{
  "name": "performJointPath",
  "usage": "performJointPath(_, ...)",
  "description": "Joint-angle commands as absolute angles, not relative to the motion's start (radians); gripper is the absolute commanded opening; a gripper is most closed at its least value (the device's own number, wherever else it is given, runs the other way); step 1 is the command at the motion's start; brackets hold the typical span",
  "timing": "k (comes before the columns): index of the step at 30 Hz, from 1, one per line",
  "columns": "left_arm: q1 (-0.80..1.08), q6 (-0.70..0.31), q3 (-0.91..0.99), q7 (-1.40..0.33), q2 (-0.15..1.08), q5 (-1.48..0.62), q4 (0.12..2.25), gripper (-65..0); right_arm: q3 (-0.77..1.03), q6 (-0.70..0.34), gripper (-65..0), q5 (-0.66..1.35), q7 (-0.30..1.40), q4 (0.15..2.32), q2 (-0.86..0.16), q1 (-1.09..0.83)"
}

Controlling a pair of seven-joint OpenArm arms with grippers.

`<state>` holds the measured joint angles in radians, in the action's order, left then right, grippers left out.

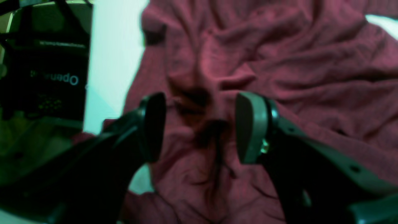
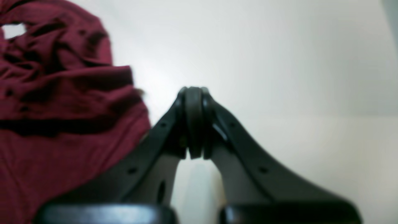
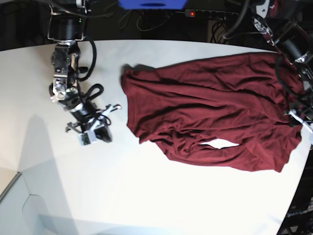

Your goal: Layout the t-shirt on the table in an organized manner, then fold the t-shirt properly

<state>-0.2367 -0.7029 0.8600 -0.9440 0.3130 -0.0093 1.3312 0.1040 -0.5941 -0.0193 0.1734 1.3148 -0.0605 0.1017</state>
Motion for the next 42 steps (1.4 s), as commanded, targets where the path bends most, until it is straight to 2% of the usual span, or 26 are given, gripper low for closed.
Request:
performJointPath(1, -0.260, -0.698, 0.889, -0.932, 0.335, -0.015, 1.353, -30.5, 0.088, -0.596, -65.0, 0.001, 0.147, 1.330, -0.062, 0.124)
performJointPath(8, -0.277, -0.698, 1.033, -0.929, 0.338, -0.176, 1.383, -30.3, -0.019, -0.596, -65.0, 0.002, 0.147, 1.311, -0.002, 0.163)
performJointPath(12, -0.280, -0.698, 1.030, -0.929, 0.338, -0.203, 1.377, -30.3, -0.067, -0.596, -65.0, 0.002, 0.147, 1.259, 0.010, 0.202)
performJointPath(18, -0.302, -0.698, 0.983, -0.929, 0.337, -0.203, 1.376, -30.3, -0.104, -0.596, -65.0, 0.001, 0.147, 1.067, 0.015, 0.269)
performJointPath(24, -0.300, -0.698, 0.970, -0.929, 0.337, -0.203, 1.376, -30.3, -0.084, -0.595, -65.0, 0.001, 0.143, 1.032, -0.061, 0.237)
performJointPath(37, -0.306, -0.698, 0.935, -0.926, 0.328, -0.203, 1.351, -30.3, 0.139, -0.595, -65.0, 0.001, 0.145, 1.032, -0.213, 0.185)
performJointPath(42, -0.298, -0.698, 0.886, -0.817, 0.328, -0.203, 1.287, -30.3, 0.206, -0.598, -65.0, 0.001, 0.145, 1.040, -0.239, 0.183)
